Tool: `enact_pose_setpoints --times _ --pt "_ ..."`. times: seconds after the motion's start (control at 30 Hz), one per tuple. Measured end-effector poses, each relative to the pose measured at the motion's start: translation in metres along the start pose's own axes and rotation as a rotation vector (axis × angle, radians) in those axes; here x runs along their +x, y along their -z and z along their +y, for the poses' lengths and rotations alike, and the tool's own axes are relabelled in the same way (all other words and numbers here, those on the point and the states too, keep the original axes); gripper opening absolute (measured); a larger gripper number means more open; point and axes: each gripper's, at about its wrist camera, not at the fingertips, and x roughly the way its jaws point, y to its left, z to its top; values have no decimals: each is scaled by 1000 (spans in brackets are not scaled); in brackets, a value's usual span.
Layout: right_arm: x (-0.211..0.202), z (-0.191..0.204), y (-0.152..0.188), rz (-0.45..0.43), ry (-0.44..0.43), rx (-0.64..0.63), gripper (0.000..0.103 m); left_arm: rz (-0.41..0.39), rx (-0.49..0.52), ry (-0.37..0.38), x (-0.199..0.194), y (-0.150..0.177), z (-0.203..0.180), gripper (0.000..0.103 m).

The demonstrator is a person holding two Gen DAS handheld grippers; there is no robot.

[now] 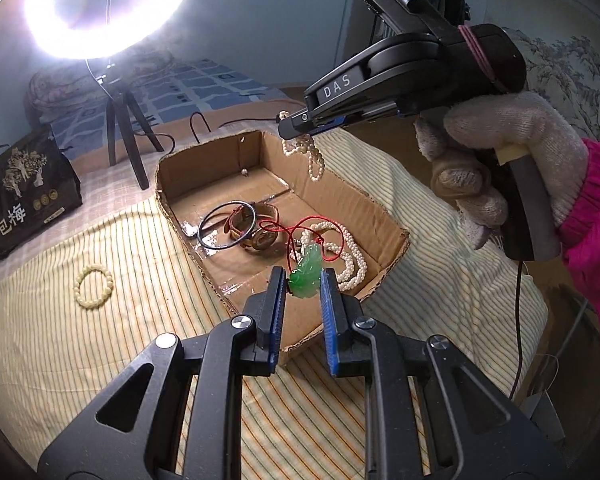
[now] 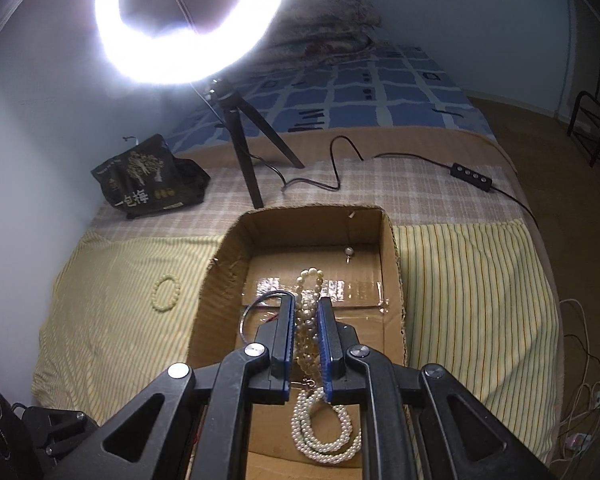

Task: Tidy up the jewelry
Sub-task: 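Lower the pendant and pearl strand into the box and open both tools, then move the left tool to the pearl earring while the right tool approaches the cream bead bracelet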

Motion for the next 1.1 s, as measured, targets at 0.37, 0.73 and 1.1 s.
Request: enact_pose_setpoints --times 0.37,0.73,1.1 --pt "10 -7 1 12 0 17 13 11 -4 4 7 0 0 16" --pt "0 -7 -1 -45 50 30 82 25 -2 -2 8 0 0 62" --pt "-11 1 -2 -87 155 11 102 22 0 -17 -2 5 4 64"
